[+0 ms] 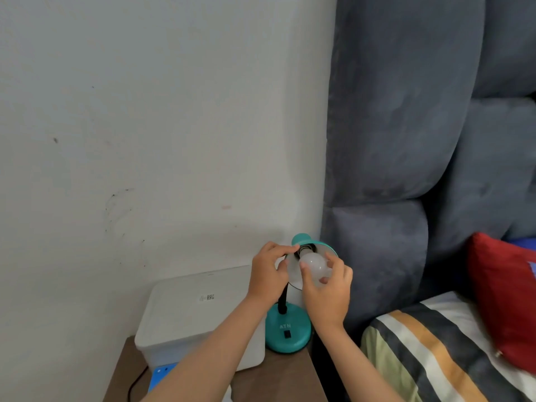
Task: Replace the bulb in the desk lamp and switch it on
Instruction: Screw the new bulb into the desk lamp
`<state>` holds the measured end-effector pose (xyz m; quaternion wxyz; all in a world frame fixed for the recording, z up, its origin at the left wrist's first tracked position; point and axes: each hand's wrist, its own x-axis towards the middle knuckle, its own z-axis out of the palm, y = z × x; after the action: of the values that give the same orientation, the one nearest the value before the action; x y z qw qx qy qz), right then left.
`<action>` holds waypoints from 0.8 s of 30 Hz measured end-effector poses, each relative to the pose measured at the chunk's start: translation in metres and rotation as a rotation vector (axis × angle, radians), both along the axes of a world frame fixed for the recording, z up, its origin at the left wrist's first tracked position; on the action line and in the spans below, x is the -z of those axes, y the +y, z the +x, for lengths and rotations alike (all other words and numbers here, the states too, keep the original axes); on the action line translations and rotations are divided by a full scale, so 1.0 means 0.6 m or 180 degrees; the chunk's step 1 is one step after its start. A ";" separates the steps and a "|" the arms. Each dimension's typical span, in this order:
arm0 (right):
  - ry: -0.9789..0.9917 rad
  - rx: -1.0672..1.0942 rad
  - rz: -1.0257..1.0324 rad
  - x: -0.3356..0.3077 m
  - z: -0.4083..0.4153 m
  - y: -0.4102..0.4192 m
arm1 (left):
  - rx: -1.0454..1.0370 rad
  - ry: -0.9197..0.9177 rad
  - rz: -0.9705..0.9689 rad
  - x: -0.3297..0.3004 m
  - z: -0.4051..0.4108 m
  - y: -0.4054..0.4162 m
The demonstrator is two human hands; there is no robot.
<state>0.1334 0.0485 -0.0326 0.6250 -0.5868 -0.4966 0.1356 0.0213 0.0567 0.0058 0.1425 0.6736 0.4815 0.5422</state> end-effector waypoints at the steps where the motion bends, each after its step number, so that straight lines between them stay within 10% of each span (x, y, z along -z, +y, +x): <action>1: 0.0054 -0.0022 0.0037 -0.002 -0.001 -0.003 | 0.0008 0.0004 -0.0013 0.000 -0.001 0.000; 24: 0.1273 -0.0236 -0.0274 -0.011 -0.020 -0.026 | 0.0058 -0.0010 -0.0079 -0.002 0.004 -0.004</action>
<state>0.1217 0.0329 -0.0263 0.6800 -0.5558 -0.3776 0.2934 0.0234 0.0546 0.0072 0.1565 0.6753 0.4819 0.5359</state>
